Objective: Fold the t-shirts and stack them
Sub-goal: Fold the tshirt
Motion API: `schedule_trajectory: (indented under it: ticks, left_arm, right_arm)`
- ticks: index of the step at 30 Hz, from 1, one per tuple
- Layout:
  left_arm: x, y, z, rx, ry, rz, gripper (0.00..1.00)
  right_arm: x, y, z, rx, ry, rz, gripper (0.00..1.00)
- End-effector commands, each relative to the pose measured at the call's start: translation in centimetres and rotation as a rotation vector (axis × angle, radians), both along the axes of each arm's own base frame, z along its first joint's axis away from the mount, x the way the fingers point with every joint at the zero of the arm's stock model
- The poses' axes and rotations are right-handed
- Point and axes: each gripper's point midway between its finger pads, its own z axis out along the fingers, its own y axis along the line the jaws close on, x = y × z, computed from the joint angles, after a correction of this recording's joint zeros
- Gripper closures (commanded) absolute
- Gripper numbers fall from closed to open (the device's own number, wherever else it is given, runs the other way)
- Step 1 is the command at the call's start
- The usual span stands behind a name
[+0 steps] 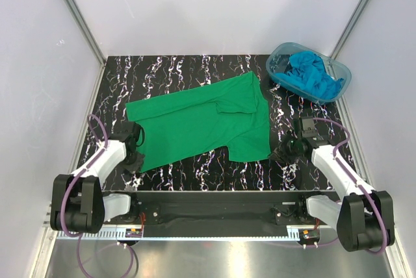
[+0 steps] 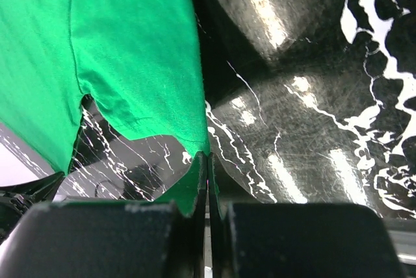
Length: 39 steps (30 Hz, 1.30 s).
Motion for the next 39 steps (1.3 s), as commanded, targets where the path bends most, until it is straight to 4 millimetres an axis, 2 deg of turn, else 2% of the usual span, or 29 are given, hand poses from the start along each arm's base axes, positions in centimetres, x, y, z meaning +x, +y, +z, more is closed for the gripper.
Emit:
schedule_trajectory:
  ticks: [1, 8, 18, 24, 31, 34, 36, 37, 39]
  left_arm:
    - [-0.8, 0.8, -0.5, 0.028, 0.017, -0.001, 1.00]
    - [-1.1, 1.2, -0.3, 0.037, 0.021, -0.004, 1.00]
    - [-0.8, 1.3, -0.3, 0.034, 0.023, -0.021, 1.00]
    - [1.1, 1.4, 1.3, 0.042, 0.011, -0.146, 1.00]
    - [3.2, 2.5, 3.9, 0.107, -0.032, -0.190, 1.00]
    - [4.5, 2.6, 5.3, 0.121, -0.082, -0.217, 1.00]
    - [5.8, 2.5, 6.2, 0.124, -0.123, -0.255, 1.00]
    - [6.4, 2.3, 6.5, 0.116, -0.139, -0.275, 1.00]
    - [7.5, 2.3, 7.2, 0.125, -0.164, -0.305, 1.00]
  right_arm:
    - [0.3, -0.5, 0.6, -0.023, 0.005, -0.035, 1.00]
    - [-0.6, -1.2, 0.1, -0.067, 0.060, -0.043, 1.00]
    - [-0.2, -2.0, -0.1, -0.087, 0.072, -0.058, 1.00]
    - [2.1, -1.6, 1.7, -0.098, -0.006, 0.040, 1.00]
    - [5.8, -1.0, 6.2, -0.105, -0.147, 0.133, 1.00]
    - [7.3, -0.2, 7.7, -0.079, -0.183, 0.171, 1.00]
    - [8.1, 0.4, 7.9, -0.061, -0.183, 0.195, 1.00]
    - [8.9, 0.6, 8.8, -0.066, -0.211, 0.213, 1.00]
    - [9.9, 0.9, 8.7, -0.060, -0.201, 0.230, 1.00]
